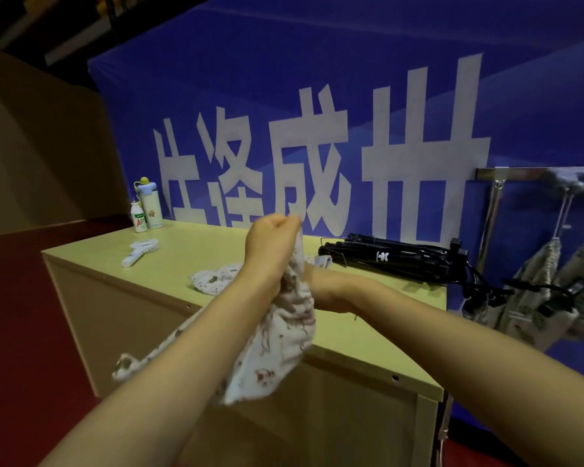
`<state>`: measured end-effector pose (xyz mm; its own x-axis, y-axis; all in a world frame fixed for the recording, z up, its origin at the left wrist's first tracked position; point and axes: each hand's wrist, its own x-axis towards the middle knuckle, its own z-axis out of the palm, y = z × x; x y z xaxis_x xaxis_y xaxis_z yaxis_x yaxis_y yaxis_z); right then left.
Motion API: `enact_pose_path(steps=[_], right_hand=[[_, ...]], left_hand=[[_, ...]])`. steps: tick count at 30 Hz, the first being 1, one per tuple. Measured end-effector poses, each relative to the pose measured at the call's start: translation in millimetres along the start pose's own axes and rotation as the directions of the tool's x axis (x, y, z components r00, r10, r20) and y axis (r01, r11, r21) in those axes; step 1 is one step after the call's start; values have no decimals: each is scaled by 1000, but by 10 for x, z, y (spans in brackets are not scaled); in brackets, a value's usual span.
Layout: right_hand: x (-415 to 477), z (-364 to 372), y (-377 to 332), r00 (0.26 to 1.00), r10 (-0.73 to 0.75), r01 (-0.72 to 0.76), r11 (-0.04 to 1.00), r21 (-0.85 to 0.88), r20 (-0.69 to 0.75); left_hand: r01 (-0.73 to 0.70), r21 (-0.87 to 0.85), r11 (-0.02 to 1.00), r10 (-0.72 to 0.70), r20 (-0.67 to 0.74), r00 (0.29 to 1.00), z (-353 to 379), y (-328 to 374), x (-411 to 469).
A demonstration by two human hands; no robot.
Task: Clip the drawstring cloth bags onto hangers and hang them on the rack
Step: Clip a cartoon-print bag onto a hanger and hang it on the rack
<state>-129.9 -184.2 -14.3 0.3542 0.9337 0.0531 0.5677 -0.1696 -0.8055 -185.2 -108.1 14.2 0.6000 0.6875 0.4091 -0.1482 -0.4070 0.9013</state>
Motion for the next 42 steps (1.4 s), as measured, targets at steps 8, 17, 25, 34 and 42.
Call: enact_pose_path(steps=[8, 17, 25, 34, 42], right_hand=[[-344, -10, 900, 978, 202, -200, 979, 31, -57], [-635, -201, 1499, 851, 157, -144, 987, 65, -501], [-495, -293, 1766, 830, 197, -265, 963, -57, -522], [-257, -458, 1895, 578, 210, -298, 954, 36, -788], [-69, -439, 1913, 760, 108, -307, 929, -208, -641]], left_hand=[[294, 192, 936, -334, 231, 914, -283, -915, -307], [-88, 423, 902, -92, 387, 918, 214, -1278, -236], [-64, 346, 936, -111, 462, 880, 491, -1539, 53], [63, 322, 945, -215, 461, 861, 511, -1691, 193], [94, 278, 956, -214, 444, 870, 503, -1704, 197]])
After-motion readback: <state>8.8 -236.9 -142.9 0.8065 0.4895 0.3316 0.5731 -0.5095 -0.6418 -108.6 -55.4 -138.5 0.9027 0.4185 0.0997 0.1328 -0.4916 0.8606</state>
